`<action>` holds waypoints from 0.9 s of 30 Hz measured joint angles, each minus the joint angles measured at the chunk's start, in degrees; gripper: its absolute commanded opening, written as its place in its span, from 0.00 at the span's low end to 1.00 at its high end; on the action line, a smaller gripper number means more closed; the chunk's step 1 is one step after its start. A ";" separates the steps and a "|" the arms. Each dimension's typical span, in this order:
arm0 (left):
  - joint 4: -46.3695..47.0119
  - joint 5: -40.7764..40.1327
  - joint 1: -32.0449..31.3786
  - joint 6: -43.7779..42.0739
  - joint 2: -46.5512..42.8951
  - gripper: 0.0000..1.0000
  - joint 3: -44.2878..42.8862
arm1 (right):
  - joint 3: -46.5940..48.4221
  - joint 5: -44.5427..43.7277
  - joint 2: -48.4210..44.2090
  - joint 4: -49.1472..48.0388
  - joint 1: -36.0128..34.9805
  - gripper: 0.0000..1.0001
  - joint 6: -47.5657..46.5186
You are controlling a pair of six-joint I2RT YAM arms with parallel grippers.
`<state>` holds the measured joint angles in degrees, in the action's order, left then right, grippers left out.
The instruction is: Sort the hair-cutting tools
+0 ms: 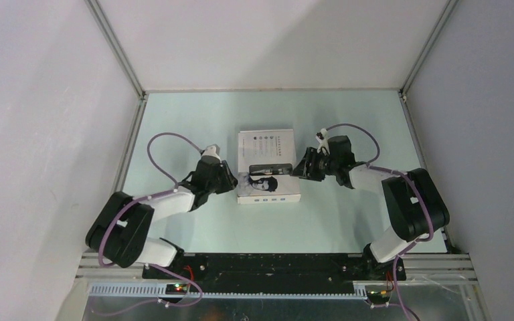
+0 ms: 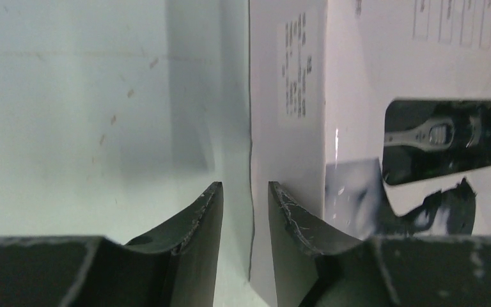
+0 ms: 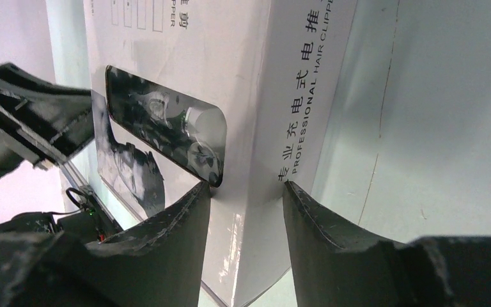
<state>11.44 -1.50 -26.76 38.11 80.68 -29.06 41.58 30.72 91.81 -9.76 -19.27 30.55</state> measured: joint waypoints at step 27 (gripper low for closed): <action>-13.38 3.98 -8.17 4.09 -16.46 0.40 7.43 | -6.16 -4.42 -8.61 2.78 -0.83 0.53 3.30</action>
<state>-1.93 2.48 -34.94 42.19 64.23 -21.63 35.42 26.30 83.20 -6.98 -20.10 33.85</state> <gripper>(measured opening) 0.409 0.511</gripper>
